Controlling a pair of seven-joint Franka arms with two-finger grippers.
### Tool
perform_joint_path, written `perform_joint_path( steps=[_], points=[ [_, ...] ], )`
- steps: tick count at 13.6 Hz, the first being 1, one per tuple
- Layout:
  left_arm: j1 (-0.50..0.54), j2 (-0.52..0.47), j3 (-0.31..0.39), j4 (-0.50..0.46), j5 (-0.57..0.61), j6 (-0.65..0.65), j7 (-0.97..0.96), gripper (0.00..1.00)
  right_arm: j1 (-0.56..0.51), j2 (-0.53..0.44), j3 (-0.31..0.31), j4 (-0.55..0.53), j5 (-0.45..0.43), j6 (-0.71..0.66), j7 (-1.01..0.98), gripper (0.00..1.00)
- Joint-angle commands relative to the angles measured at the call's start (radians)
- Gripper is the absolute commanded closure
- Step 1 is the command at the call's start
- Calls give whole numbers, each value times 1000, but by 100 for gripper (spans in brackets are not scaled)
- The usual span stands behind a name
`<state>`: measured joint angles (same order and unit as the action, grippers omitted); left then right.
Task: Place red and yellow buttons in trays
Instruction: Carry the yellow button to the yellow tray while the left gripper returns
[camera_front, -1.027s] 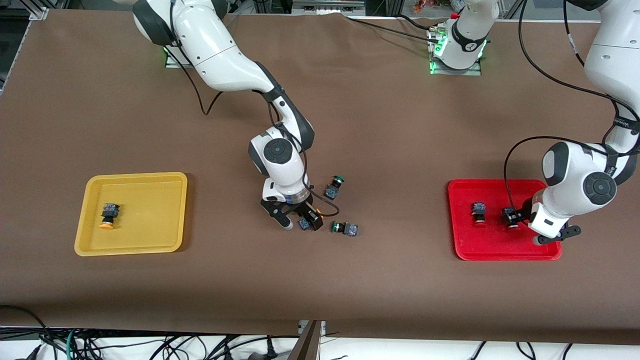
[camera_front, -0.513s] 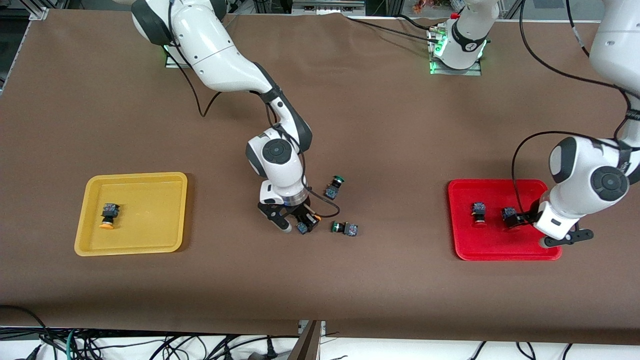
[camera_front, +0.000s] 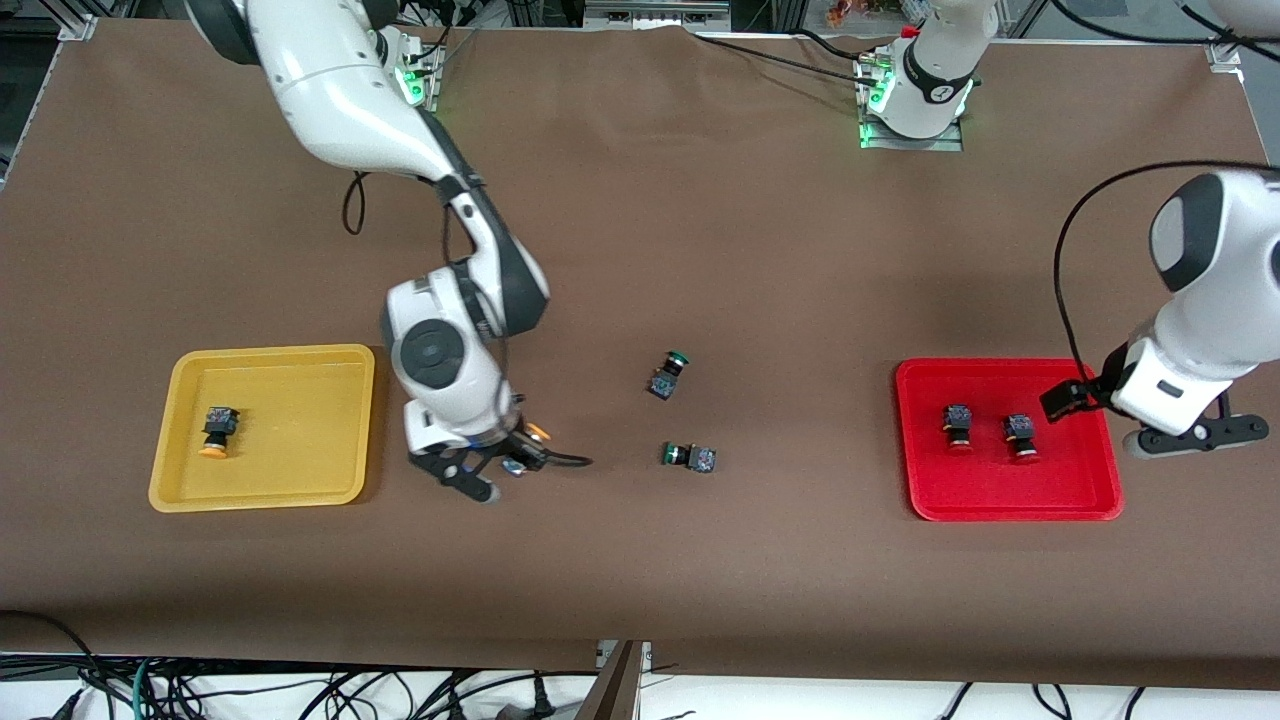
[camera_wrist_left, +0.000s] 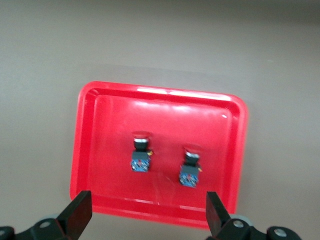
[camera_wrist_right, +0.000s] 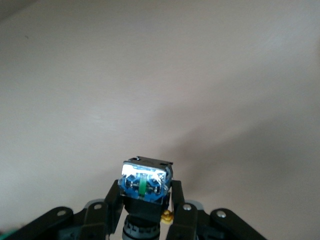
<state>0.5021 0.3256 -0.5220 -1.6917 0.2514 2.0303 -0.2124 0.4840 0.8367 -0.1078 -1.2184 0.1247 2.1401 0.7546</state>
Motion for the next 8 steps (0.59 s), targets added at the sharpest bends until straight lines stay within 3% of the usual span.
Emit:
perform_joint_path(
  steps=[1, 5, 8],
  points=[
    [62, -88, -4, -5, -128, -85, 193, 0, -89, -67, 13, -72, 32, -92, -214, 100],
    [101, -180, -6, 0, -201, -197, 333, 0, -145, -88, -64, -133, 32, -135, -469, 100],
    [92, -189, -7, 107, -221, -338, 338, 0, -188, -90, -102, -170, 33, -132, -618, 100]
  ],
)
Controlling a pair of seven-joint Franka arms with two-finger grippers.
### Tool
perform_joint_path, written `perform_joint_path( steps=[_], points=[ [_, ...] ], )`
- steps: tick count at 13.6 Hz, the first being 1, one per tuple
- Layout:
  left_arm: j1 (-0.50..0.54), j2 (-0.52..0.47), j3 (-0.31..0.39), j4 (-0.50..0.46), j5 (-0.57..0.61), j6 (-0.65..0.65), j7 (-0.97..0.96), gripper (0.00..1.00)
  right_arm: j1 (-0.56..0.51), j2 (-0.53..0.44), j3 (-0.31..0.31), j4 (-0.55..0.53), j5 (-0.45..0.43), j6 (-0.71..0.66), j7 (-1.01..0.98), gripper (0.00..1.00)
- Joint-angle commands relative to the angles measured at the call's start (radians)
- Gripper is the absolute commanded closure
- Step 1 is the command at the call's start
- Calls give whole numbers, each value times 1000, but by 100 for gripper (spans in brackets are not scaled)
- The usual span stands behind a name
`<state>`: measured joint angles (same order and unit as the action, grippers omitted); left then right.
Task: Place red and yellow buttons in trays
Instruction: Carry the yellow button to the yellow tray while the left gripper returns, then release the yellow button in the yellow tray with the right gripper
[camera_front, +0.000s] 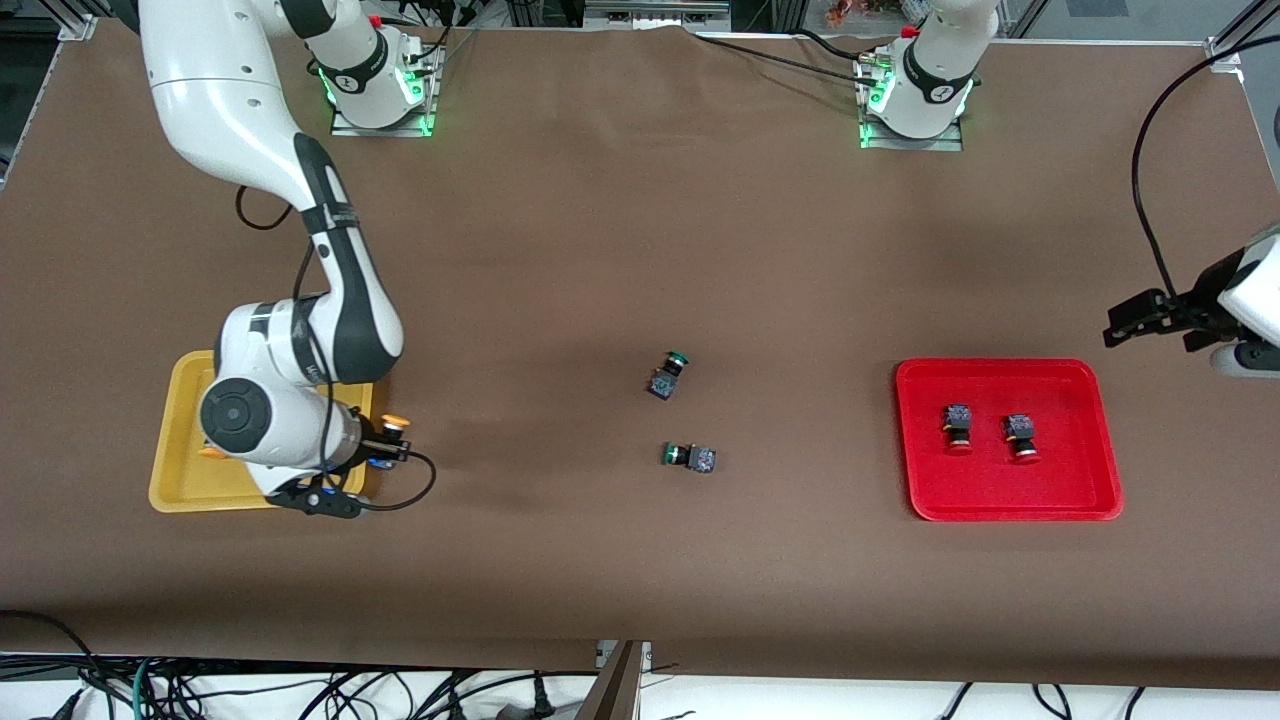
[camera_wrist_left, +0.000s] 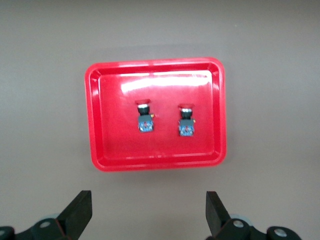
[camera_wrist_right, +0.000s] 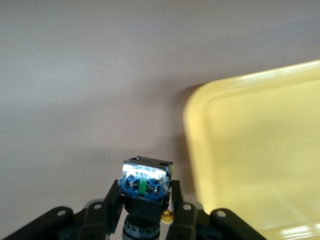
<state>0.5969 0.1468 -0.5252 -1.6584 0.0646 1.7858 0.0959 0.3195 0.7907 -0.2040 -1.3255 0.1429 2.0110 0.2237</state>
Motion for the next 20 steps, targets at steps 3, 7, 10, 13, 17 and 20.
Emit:
perform_joint_path(
  steps=[3, 7, 10, 13, 17, 20],
  points=[
    [-20, -16, -1, 129, -65, -158, 24, 0, -88, -42, -6, -86, 15, 3, -222, 100],
    [-156, -56, 103, 121, -65, -167, 7, 0, -152, -41, -6, -107, 15, 12, -303, 100],
    [-331, -72, 268, 117, -66, -177, 5, 0, -155, -42, -6, -173, 15, 72, -303, 100],
    [-569, -81, 503, 112, -72, -187, 4, 0, -158, -45, -8, -228, 15, 114, -323, 100],
    [-669, -84, 608, 100, -101, -184, -13, 0, -160, -64, -22, -204, 11, 109, -331, 0],
    [-667, -81, 608, 106, -103, -183, -13, 0, -160, -129, -26, -183, -2, 51, -375, 0]
  ],
)
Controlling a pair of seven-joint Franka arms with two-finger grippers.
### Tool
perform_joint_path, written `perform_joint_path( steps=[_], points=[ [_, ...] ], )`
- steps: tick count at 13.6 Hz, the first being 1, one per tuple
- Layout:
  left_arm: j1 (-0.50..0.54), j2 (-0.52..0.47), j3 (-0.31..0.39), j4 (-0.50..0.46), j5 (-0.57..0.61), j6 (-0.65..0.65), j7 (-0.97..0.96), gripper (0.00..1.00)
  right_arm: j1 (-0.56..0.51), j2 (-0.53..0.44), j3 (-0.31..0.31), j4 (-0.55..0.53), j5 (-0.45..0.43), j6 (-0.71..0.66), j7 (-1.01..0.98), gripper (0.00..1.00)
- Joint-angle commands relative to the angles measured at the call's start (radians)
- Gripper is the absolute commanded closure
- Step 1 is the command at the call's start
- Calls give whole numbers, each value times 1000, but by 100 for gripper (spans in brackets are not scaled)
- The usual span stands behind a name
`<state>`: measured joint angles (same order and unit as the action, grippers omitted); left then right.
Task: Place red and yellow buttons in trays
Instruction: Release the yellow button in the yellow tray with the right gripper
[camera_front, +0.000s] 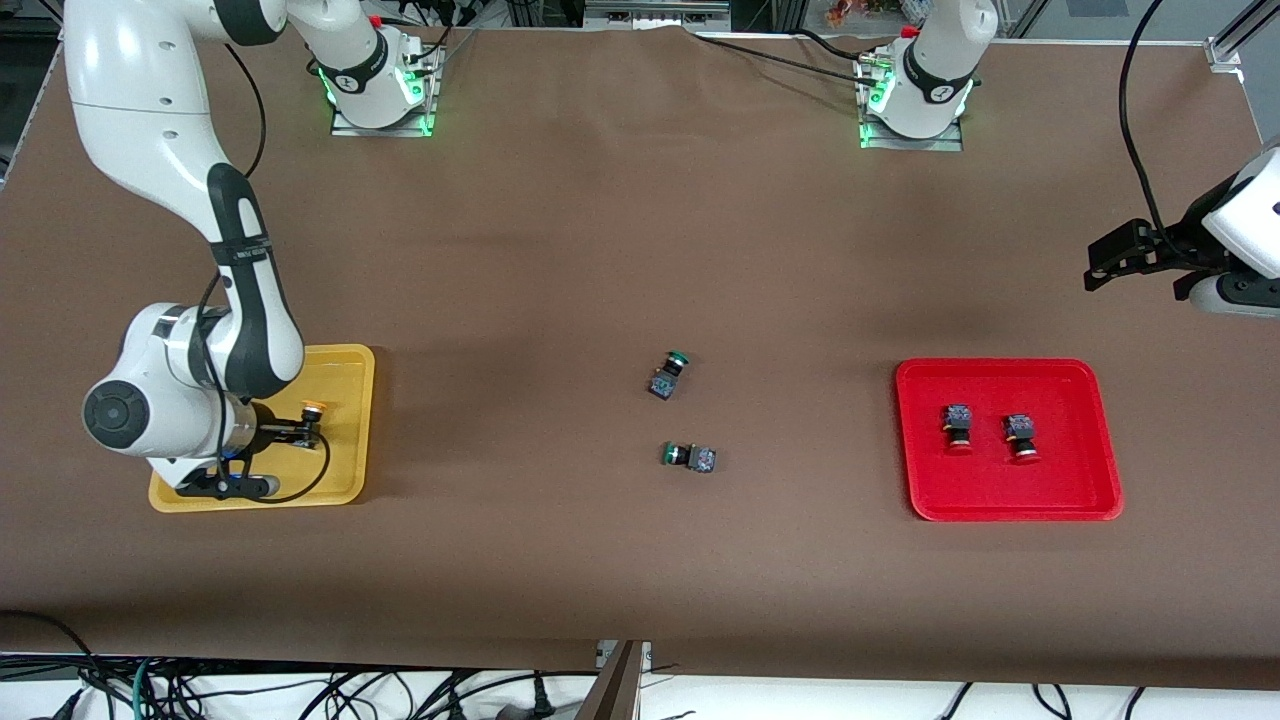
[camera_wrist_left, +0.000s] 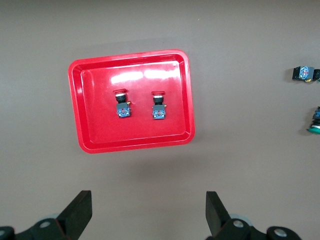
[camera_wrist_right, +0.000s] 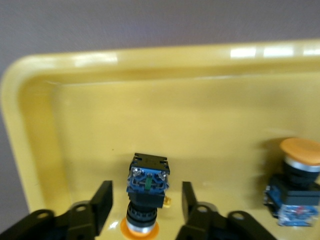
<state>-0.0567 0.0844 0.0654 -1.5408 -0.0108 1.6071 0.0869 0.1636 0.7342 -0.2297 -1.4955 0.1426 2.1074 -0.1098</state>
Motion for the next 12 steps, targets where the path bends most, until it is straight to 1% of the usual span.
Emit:
perform_joint_path(
  steps=[1, 3, 5, 6, 8, 9, 12],
  points=[
    [-12, -15, 17, -5, -32, -4, -4, 0, -3, -93, -6, 6, -9, -88, -56, 0],
    [-23, -15, 24, -2, -37, -4, -4, 0, 1, -143, -7, 53, -34, -191, -74, 0],
    [-8, -17, 18, -2, -37, -6, -1, 0, 5, -177, -5, 105, -76, -309, -76, 0],
    [14, -18, 5, -4, -41, -6, 0, 0, 5, -194, -5, 138, -81, -372, -76, 0],
    [69, -17, -56, -2, -41, -3, -1, 0, 5, -222, -5, 208, -80, -487, -76, 0],
    [75, -17, -70, -2, -41, -3, -1, 0, 7, -240, -2, 231, -78, -538, -71, 0],
    [77, -17, -71, -2, -41, -4, -1, 0, 20, -314, 4, 236, -72, -665, -56, 0]
  ],
)
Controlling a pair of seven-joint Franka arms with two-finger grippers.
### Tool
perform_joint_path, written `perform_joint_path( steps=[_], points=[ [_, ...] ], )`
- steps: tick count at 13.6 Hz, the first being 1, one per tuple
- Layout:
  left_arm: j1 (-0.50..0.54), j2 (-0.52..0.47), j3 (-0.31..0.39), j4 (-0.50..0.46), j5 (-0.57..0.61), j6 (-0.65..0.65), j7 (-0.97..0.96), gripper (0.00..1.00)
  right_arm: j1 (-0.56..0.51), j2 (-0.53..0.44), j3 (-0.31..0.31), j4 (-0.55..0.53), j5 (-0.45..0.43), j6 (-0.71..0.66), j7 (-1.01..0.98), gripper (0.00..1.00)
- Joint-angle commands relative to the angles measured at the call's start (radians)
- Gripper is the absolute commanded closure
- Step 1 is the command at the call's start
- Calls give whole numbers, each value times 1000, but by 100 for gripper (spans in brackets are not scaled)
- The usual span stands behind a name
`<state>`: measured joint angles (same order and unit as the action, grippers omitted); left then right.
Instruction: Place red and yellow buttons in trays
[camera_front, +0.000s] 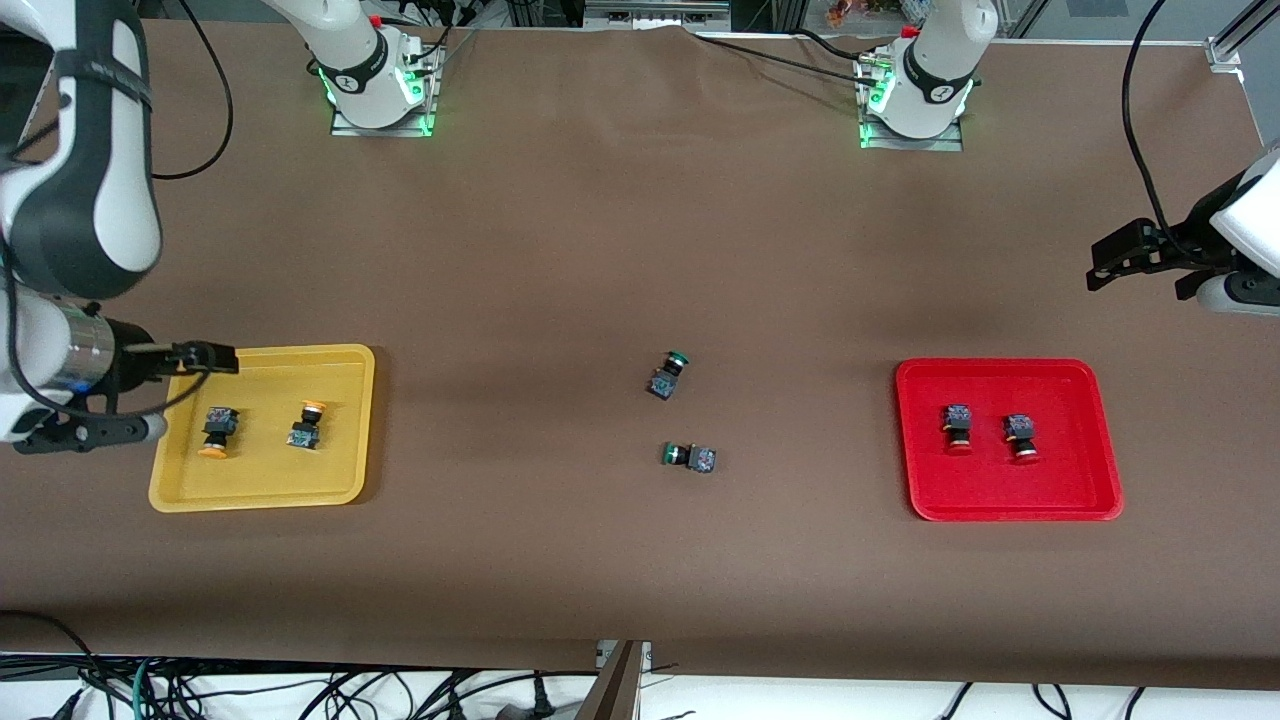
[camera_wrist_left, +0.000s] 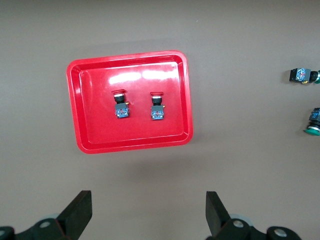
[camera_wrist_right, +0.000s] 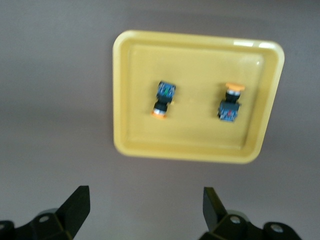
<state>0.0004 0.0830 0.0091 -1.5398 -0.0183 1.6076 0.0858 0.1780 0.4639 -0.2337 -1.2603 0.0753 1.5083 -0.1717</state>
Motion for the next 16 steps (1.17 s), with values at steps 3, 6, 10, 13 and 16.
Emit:
perform_joint_path(
  steps=[3, 6, 10, 13, 16],
  points=[
    [21, -12, -15, -11, -34, -2, 2, 0, -12, -141, 82, -28, -29, -88, 1, 0],
    [23, -12, -15, -14, -28, -3, 17, 0, -78, -247, 157, -89, -71, -92, -5, 0],
    [21, -16, -18, -13, -15, -23, 58, 0, -158, -391, 237, -175, -71, -91, -8, 0],
    [19, -12, -20, -9, -15, -29, 48, 0, -181, -416, 283, -211, -83, -115, 1, 0],
    [19, -11, -20, -8, -17, -28, 42, 0, -183, -424, 283, -223, -78, -122, 50, 0]
  ],
)
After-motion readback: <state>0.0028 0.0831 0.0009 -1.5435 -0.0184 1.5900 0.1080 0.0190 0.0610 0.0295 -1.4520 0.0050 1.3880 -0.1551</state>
